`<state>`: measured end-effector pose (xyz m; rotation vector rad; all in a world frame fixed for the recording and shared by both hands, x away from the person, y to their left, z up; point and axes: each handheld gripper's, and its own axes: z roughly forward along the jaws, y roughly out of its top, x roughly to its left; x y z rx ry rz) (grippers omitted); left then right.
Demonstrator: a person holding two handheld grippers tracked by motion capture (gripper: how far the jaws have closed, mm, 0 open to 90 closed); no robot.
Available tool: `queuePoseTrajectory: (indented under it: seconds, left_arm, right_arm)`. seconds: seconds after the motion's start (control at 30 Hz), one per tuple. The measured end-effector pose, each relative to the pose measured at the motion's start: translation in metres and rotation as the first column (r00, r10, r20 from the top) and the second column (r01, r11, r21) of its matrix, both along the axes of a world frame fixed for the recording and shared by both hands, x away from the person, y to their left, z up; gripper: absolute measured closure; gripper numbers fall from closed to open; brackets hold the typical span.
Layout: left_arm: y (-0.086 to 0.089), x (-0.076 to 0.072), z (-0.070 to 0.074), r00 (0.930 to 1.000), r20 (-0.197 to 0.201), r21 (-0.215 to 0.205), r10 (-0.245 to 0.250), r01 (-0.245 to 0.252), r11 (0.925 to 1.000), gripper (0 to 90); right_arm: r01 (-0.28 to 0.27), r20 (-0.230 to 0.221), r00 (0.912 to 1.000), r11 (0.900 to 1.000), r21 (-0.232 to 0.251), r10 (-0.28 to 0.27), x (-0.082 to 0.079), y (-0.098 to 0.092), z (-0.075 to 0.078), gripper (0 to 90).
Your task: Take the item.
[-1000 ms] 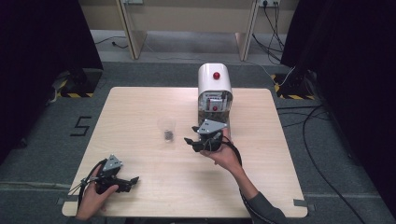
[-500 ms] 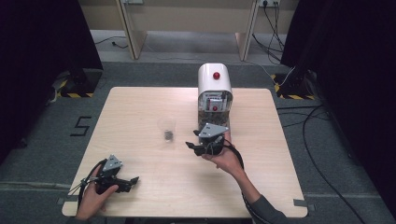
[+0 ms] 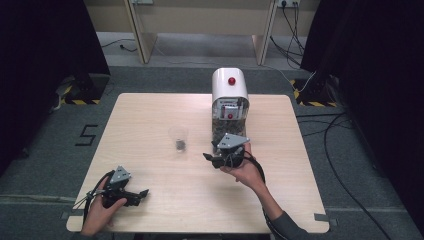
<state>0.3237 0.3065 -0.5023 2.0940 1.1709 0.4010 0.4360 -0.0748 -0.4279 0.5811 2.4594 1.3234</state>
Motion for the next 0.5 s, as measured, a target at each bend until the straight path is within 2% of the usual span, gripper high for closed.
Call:
queuePoseTrajectory:
  seconds: [0.5]
  left_arm:
    - [0.000, 0.000, 0.000, 1.0000, 0.000, 0.000, 0.000, 0.000, 1.0000, 0.0]
  right_arm:
    - [0.032, -0.003, 0.9995, 0.999, 0.006, -0.032, 0.000, -0.013, 0.001, 44.1]
